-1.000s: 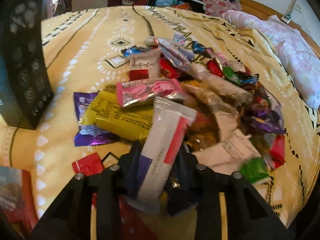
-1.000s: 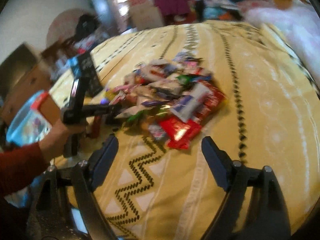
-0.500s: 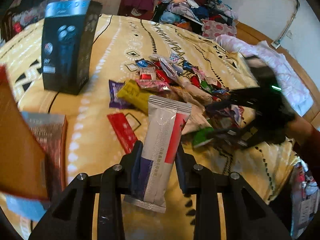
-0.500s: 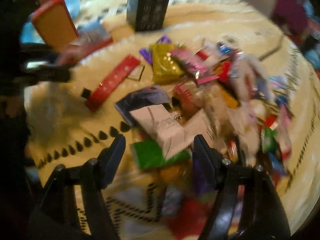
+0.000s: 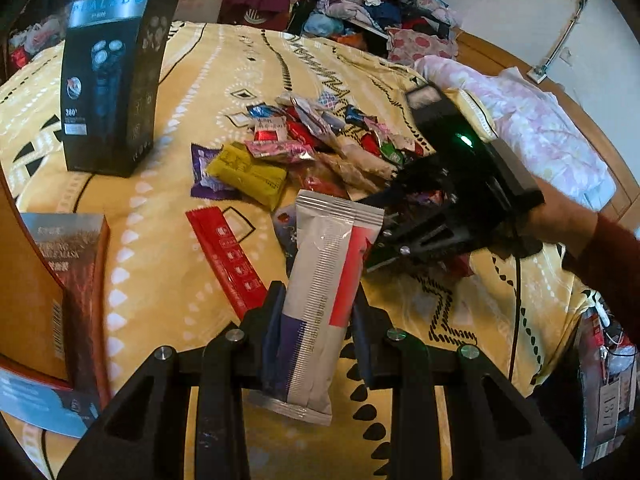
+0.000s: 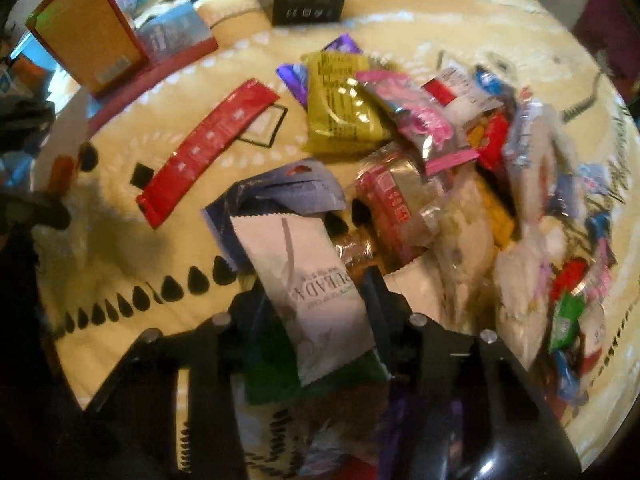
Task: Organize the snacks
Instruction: 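Grasp a white-and-red stick pack with the left tool while the right tool grasps a pink cake pack, then carry the stick pack and pink cake pack over the glass bowl with both tools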
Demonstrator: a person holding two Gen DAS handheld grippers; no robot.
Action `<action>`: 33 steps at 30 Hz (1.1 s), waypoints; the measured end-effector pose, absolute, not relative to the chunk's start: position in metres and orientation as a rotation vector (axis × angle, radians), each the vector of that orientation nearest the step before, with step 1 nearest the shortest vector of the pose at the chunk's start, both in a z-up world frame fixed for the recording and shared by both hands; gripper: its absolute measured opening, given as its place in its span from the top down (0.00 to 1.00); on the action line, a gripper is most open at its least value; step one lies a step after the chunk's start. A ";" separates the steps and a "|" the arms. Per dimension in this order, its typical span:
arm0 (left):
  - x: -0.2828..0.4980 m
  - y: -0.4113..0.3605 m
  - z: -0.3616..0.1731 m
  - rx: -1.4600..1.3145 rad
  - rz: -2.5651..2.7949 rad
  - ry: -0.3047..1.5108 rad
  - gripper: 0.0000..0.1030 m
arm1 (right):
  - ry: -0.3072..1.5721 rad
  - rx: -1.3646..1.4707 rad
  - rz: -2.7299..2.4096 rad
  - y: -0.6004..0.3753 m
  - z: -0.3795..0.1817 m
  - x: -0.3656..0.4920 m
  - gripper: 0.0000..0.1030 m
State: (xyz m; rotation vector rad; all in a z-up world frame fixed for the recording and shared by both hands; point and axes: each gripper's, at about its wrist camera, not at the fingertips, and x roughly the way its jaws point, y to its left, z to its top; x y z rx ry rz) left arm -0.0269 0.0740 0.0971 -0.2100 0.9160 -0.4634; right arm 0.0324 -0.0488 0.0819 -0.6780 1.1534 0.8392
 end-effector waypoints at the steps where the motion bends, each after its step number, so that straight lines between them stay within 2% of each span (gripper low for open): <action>1: -0.027 0.075 0.100 -0.208 -0.460 0.910 0.69 | 1.132 -0.664 0.827 -0.050 0.086 0.027 0.58; 9: -0.036 0.075 0.129 -0.174 -0.428 0.852 0.69 | 0.923 -0.439 0.665 -0.079 0.142 -0.030 0.60; 17: -0.057 0.111 0.197 -0.146 -0.312 0.713 0.69 | 0.719 -0.218 0.488 -0.076 0.209 -0.067 0.60; 27: -0.100 0.273 0.262 -0.264 0.007 0.556 0.69 | 0.569 -0.170 0.665 0.050 0.299 -0.072 0.60; 33: -0.132 0.378 0.273 -0.305 0.226 0.518 0.69 | 0.553 -0.189 0.832 0.157 0.322 -0.074 0.60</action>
